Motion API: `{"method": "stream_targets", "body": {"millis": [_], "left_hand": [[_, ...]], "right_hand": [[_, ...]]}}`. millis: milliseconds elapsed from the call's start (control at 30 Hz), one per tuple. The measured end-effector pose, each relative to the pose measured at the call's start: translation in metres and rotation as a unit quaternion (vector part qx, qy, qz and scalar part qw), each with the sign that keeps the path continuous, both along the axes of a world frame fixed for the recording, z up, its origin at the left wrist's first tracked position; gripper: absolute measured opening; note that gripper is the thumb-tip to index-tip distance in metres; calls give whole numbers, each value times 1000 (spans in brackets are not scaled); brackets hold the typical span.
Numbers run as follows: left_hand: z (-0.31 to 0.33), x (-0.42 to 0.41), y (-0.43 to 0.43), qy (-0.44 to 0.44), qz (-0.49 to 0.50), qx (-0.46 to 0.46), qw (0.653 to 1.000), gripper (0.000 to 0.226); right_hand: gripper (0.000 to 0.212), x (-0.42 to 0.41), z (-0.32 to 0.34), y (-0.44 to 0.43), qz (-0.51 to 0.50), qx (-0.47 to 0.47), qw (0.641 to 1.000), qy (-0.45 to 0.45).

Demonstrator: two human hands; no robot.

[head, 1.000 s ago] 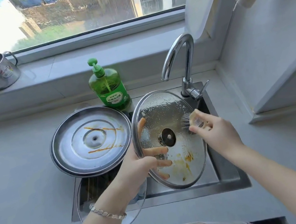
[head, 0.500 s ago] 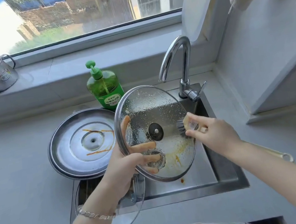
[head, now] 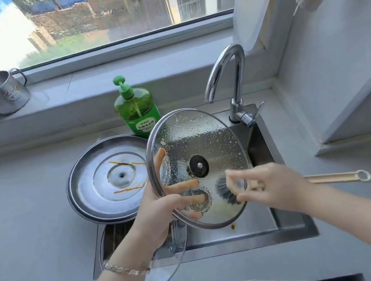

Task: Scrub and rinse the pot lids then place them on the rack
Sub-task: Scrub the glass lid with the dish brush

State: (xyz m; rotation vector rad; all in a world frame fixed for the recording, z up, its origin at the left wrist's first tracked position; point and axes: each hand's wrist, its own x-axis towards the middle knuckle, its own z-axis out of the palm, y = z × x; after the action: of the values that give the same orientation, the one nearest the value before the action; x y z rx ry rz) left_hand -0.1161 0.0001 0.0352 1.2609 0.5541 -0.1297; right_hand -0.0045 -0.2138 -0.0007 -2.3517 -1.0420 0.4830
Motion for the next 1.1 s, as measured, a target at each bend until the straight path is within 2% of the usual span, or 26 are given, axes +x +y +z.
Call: {"method": "stream_targets", "body": {"millis": [67, 200, 367, 500, 567, 667, 767, 833, 900, 1033, 1100], "left_hand": [[-1, 0, -1, 2, -2, -8, 1000, 98], [-1, -2, 0, 10, -13, -19, 1000, 98], [-2, -3, 1, 30, -53, -26, 998, 100], [2, -3, 5, 30, -46, -43, 998, 101], [3, -4, 8, 36, -35, -32, 998, 100], [-3, -2, 3, 47, -25, -16, 998, 101], [-11, 1, -4, 55, -29, -19, 998, 98], [-12, 2, -8, 51, -31, -30, 998, 84], [-10, 3, -9, 46, -26, -54, 997, 65], [-7, 0, -4, 32, 7, -72, 997, 47], [-9, 2, -4, 35, 8, -54, 998, 48]], "right_hand": [[53, 18, 2, -2, -65, -39, 997, -31], [54, 2, 2, 1, 39, -18, 999, 12], [55, 47, -1, -1, -44, -82, 985, -148], [51, 45, -10, -4, 4, -25, 975, -220], [45, 32, -11, -12, 72, -17, 978, -196], [43, 5, -3, -14, 143, -59, 987, -33], [47, -14, 3, 0, 147, 16, 987, 69], [47, -21, 10, 13, 146, 65, 984, 79], [48, -18, 15, 18, 160, 76, 981, 80], [48, 3, 22, 4, 182, -14, 982, 50], [44, 0, 22, 9, 189, -4, 982, 26]]}}
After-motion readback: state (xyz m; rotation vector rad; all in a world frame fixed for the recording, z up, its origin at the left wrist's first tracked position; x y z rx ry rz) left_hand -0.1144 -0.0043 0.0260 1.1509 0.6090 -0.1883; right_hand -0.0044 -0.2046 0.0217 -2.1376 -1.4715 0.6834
